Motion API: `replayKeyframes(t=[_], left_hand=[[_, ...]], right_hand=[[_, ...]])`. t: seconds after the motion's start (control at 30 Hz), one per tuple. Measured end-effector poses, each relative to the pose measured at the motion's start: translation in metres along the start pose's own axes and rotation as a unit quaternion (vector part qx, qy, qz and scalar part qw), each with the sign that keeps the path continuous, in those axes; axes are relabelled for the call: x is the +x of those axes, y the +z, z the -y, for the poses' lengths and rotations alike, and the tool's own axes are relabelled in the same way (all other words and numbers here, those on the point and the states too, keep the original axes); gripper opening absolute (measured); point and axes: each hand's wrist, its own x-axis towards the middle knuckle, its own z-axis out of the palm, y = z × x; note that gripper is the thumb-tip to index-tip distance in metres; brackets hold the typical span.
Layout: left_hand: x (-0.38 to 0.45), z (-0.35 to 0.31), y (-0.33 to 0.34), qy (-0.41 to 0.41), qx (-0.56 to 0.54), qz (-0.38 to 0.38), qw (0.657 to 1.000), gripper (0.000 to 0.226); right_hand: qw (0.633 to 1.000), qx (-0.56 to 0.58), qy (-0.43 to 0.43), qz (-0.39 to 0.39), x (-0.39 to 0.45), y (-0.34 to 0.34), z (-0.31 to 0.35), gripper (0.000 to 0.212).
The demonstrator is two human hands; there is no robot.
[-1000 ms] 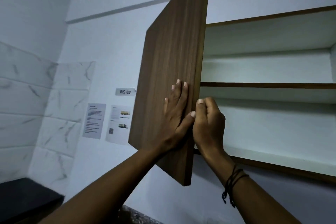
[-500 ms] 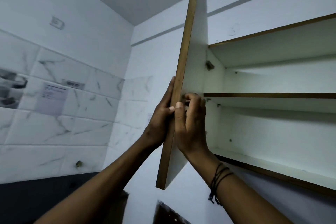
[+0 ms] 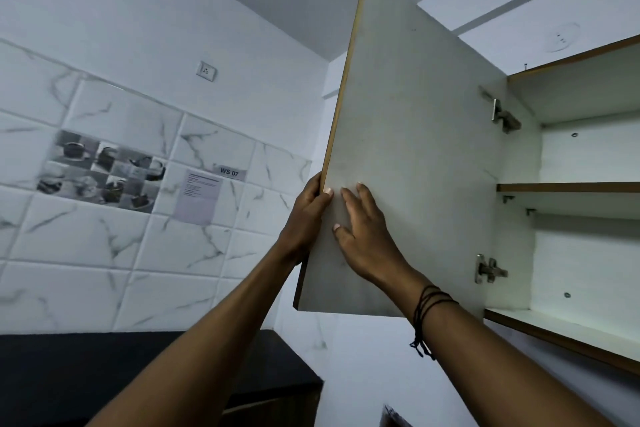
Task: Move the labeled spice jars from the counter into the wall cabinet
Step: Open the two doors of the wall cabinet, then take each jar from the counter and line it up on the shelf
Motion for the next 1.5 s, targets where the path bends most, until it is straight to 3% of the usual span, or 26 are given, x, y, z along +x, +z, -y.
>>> replayKeyframes(t=[0.17,0.4,0.57,0.7,0.77,0.97,1.3,1.5], left_hand=[[0.007,0.018,-0.007,-0.003,0.045,-0.04,0.998,0.028],[0.0,0.017,0.003,0.084,0.208,-0.121,0.967,0.034],[-0.013,0.014,0.019,0.151,0.439,-0.135,0.875,0.056],[-0.025,0.013,0.027,0.282,0.544,-0.097,0.784,0.048],[-0.032,0.017,0.034,0.317,0.555,-0.059,0.767,0.042],[-0.068,0.048,0.075,0.24,0.513,0.07,0.821,0.042],[-0.155,0.127,0.151,0.122,0.404,0.194,0.885,0.048],[-0.242,0.186,0.181,0.024,0.344,0.292,0.892,0.05]], right_hand=[[0.999,-0.04,-0.013,0.002,0.007,0.021,-0.005,0.071],[0.999,-0.037,-0.022,-0.014,-0.002,0.017,-0.008,0.07],[0.999,-0.044,-0.005,-0.009,-0.015,0.009,-0.013,0.067],[0.998,-0.057,0.017,-0.014,-0.032,0.002,-0.02,0.066],[0.997,-0.069,0.03,-0.023,-0.044,-0.001,-0.027,0.066],[0.988,-0.117,0.09,-0.035,-0.094,-0.004,-0.06,0.06],[0.959,-0.187,0.213,0.031,-0.2,0.012,-0.132,0.06],[0.929,-0.188,0.306,0.087,-0.292,0.047,-0.162,0.061]])
